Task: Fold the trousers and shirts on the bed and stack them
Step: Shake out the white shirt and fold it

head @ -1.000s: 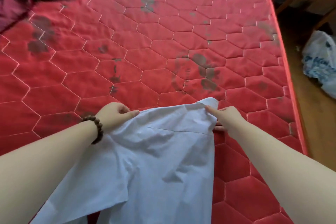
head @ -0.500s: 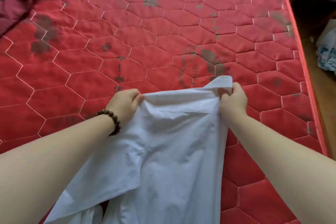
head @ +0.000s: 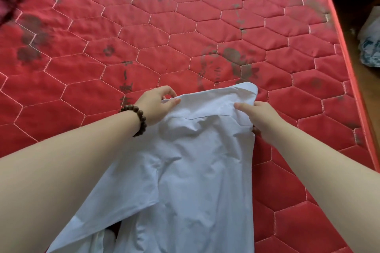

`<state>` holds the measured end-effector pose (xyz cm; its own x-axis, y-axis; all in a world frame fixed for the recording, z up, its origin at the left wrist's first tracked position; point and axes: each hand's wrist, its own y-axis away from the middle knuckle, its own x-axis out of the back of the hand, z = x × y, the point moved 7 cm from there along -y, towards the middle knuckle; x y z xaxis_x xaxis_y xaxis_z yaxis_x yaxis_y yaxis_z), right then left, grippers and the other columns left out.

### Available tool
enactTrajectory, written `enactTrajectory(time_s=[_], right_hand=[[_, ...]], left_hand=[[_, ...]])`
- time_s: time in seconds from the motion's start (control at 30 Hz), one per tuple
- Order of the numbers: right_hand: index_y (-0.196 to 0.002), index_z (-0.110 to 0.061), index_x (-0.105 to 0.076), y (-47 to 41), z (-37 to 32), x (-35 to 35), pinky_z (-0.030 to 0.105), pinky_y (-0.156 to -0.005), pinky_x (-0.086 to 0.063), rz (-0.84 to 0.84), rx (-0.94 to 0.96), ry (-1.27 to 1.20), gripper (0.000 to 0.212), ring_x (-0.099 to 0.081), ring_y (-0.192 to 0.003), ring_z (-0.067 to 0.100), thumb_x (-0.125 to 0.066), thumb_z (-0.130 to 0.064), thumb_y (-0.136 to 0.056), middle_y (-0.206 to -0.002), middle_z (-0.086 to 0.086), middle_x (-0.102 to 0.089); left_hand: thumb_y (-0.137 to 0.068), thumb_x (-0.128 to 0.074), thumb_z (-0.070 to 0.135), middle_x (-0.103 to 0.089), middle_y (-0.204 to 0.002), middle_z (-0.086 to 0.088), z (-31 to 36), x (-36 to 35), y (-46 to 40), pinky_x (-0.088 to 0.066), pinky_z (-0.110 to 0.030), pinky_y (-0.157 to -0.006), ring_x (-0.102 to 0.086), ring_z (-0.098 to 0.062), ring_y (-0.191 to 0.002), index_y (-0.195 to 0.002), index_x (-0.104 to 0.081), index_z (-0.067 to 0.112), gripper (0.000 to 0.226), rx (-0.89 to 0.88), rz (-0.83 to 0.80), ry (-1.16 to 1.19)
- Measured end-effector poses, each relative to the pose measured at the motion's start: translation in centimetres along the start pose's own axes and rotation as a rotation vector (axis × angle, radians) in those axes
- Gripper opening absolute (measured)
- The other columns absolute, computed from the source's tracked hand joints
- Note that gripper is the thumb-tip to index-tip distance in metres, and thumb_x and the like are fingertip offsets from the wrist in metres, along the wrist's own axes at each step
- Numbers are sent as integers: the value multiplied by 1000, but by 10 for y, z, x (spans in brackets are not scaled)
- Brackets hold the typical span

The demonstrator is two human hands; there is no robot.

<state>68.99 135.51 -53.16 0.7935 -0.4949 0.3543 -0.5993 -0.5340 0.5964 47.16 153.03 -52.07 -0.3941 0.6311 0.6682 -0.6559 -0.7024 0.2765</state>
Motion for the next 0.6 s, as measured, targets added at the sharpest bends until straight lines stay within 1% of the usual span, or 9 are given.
enactTrajectory(time_s=[0.07, 0.13, 0.2, 0.27, 0.33, 0.4, 0.47, 0.53, 0.6], right_hand=[[-100, -4, -67, 2, -4, -3, 30, -62, -51, -11, 25, -38, 21, -63, -71, 20, -68, -20, -86, -88, 7, -68], [-107, 0, -65, 2, -9, -4, 33, -70, -54, 10, 83, -63, 22, -66, -77, 22, -66, -9, -87, -94, 10, -69], [-108, -3, -63, -1, -27, 1, 40, -82, -55, 79, 192, -46, 22, -67, -89, 27, -65, -4, -86, -100, 11, -69], [-107, -8, -61, -10, -51, 6, 43, -90, -52, 140, 301, -30, 21, -66, -97, 28, -65, -5, -86, -104, 11, -68], [-111, -8, -59, -25, -71, 8, 40, -92, -49, 195, 349, 86, 26, -63, -103, 29, -66, -15, -88, -110, 9, -65], [-122, -11, -52, -30, -74, 12, 37, -94, -41, 344, 297, 361, 41, -53, -113, 30, -65, -31, -88, -121, 10, -56], [-126, -11, -49, -14, -70, 10, 41, -97, -36, 493, 323, 551, 44, -42, -119, 34, -60, -35, -90, -129, 15, -46], [-123, -5, -52, 15, -65, -17, 44, -100, -34, 509, 559, 693, 39, -41, -119, 37, -57, -25, -91, -129, 18, -45], [-121, 1, -57, 36, -52, -52, 47, -104, -34, 394, 767, 761, 36, -45, -119, 41, -59, -14, -88, -130, 23, -49]], left_hand=[[-90, -61, 32, -58, -71, 8, 0, -4, -5, -41, -26, -62, -54, -14, -68, -78, -59, 24, 14, 30, -56, -33], [-89, -62, 25, -57, -67, 5, 1, -2, -8, -39, -26, -59, -52, -16, -67, -76, -59, 19, 15, 41, -70, -63], [-88, -65, 22, -57, -68, 2, 7, 12, -14, -36, -28, -60, -51, -17, -68, -75, -60, 17, 14, 22, 10, -46], [-87, -65, 20, -58, -73, 0, 17, 31, -25, -38, -29, -66, -52, -20, -73, -78, -62, 18, 10, -13, 152, -27], [-89, -62, 24, -60, -89, 0, 24, 45, -33, -40, -32, -75, -55, -23, -86, -91, -62, 22, 4, 9, 273, -116], [-89, -61, 26, -53, -115, -5, 26, 46, -31, -36, -39, -90, -48, -27, -108, -113, -56, 22, 25, 71, 357, -351], [-87, -58, 16, -48, -126, -12, 39, 34, -17, -31, -41, -93, -44, -32, -114, -118, -55, 14, 31, -17, 430, -485], [-84, -55, 7, -51, -127, -18, 59, 1, 3, -32, -42, -93, -48, -35, -114, -111, -61, 4, 28, -231, 352, -461], [-89, -51, 11, -48, -136, -23, 69, -41, 18, -34, -42, -103, -46, -37, -124, -119, -58, -1, 33, -352, 168, -421]])
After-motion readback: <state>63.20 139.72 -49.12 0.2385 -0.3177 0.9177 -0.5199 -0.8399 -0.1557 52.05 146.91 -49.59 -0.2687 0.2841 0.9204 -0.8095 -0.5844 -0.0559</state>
